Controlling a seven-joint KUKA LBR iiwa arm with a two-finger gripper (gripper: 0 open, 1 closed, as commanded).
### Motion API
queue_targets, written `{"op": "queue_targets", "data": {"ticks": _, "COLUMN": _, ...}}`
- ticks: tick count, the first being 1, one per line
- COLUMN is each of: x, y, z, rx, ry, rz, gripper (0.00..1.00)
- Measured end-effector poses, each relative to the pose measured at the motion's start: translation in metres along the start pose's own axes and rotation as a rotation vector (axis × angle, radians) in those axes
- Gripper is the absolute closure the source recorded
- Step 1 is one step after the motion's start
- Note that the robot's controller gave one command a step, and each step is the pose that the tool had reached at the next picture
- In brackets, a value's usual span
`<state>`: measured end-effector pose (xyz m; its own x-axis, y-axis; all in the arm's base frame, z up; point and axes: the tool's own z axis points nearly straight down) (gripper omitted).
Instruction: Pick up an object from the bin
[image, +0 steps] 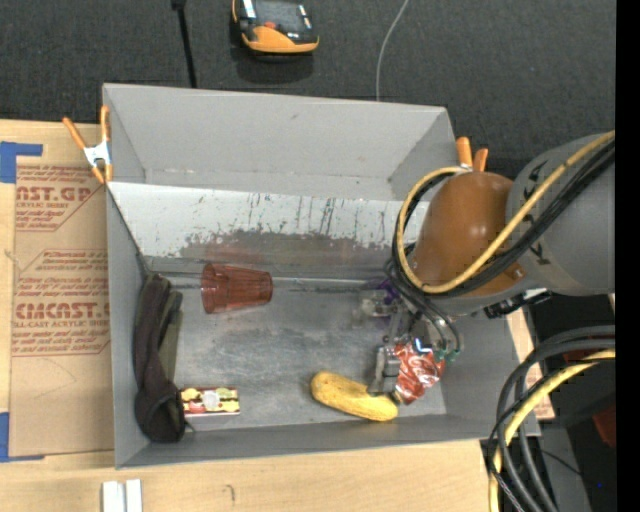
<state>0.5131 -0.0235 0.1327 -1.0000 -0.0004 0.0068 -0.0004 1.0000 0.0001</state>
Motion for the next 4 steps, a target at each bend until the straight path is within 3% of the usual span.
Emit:
{"op": "queue_targets", "data": {"ticks": 1, "x": -0.002, "y": 0.000, "z": -0.005, "rx": 0.000, "ry": -0.007, "rz": 0.000, "gripper": 0.00}}
{"op": "queue_targets", "data": {"ticks": 2, "x": 0.029, "y": 0.011, "z": 0.058, "rx": -0.001, "ry": -0.006, "rz": 0.061, "gripper": 0.00}}
{"op": "queue_targets", "data": {"ticks": 3, "x": 0.026, "y": 0.015, "z": -0.016, "rx": -0.001, "ry": -0.008, "rz": 0.091, "gripper": 0.00}}
{"op": "queue_targets", "data": {"ticks": 4, "x": 0.030, "y": 0.018, "z": 0.032, "rx": -0.002, "ry": -0.007, "rz": 0.257, "gripper": 0.00}}
